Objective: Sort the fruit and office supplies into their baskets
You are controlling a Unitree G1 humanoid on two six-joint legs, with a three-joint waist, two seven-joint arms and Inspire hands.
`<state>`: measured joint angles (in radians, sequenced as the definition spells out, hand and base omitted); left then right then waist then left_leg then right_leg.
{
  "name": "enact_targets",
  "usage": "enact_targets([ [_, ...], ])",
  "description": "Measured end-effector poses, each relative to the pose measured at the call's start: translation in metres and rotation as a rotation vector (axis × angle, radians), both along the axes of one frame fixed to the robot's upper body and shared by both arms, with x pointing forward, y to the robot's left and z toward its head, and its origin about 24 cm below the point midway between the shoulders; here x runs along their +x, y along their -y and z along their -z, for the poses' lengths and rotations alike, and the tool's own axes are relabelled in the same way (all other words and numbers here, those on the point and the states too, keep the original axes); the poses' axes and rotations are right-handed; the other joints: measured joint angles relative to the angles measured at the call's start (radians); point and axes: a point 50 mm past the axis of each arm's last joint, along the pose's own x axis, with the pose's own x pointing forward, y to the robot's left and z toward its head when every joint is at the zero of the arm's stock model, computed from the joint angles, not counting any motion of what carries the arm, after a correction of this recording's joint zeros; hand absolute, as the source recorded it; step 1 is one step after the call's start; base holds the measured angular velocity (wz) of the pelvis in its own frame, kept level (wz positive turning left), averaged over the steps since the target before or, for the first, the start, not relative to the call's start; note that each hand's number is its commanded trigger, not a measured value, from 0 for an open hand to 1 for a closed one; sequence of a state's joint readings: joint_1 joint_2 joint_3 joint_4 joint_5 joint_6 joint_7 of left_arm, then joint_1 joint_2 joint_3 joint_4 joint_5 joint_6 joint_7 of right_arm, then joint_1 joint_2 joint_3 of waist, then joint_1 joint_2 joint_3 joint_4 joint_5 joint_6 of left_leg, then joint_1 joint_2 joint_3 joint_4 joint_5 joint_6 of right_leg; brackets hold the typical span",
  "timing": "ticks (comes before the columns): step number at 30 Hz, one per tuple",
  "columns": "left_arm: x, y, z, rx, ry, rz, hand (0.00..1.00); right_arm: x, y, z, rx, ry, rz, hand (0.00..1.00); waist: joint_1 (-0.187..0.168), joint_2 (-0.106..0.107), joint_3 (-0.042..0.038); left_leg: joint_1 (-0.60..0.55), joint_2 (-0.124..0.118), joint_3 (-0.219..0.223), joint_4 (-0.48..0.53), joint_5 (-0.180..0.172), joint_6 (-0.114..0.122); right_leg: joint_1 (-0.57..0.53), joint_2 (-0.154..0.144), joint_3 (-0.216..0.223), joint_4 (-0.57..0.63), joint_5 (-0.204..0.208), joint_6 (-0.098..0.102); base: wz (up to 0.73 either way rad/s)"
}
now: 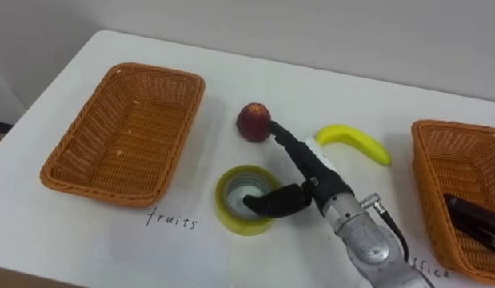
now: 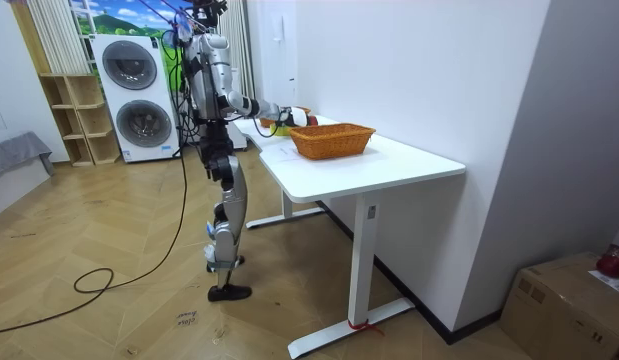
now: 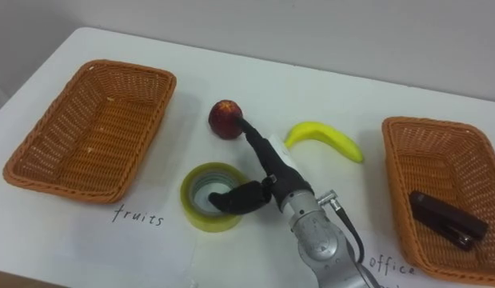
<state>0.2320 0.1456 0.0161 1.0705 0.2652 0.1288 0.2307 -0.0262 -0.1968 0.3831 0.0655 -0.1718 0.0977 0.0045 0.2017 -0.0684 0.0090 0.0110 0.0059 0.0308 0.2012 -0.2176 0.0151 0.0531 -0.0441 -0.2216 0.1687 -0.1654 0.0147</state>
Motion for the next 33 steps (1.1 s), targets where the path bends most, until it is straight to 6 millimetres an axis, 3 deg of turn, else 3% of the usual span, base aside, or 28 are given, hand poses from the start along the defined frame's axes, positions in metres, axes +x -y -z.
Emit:
enact_targets([
  [11, 0.010, 0.000, -0.004, 0.029, 0.044, 0.003, 0.00, 0.000, 0.001, 0.005, -0.033, -0.010, 0.002, 0.00, -0.005, 0.000, -0.0008, 0.001, 0.000, -0.004, 0.000, 0.000, 0.000, 0.005, 0.000, 0.002, 0.001, 0.000, 0.000, 0.00],
  [23, -0.001, 0.003, -0.002, 0.014, -0.001, -0.012, 0.00, 0.005, 0.002, 0.005, -0.077, -0.012, -0.025, 0.00, -0.006, 0.004, -0.0013, 0.010, -0.002, -0.008, 0.003, 0.000, 0.000, 0.018, -0.001, -0.007, 0.001, 0.000, 0.000, 0.01],
  [30, -0.001, 0.004, -0.001, -0.006, -0.013, -0.012, 0.00, 0.006, 0.002, 0.006, -0.087, -0.024, -0.042, 0.00, -0.009, -0.003, -0.0034, 0.008, -0.002, -0.014, 0.004, 0.000, 0.000, 0.021, -0.002, -0.029, 0.000, 0.000, 0.000, 0.04],
  [33, -0.002, 0.003, -0.001, -0.022, -0.016, -0.020, 0.00, 0.007, 0.003, 0.005, -0.083, -0.043, -0.065, 0.00, -0.013, -0.016, -0.0051, 0.007, -0.003, -0.020, 0.003, 0.000, -0.001, 0.022, -0.002, -0.030, 0.000, 0.000, 0.000, 0.05],
])
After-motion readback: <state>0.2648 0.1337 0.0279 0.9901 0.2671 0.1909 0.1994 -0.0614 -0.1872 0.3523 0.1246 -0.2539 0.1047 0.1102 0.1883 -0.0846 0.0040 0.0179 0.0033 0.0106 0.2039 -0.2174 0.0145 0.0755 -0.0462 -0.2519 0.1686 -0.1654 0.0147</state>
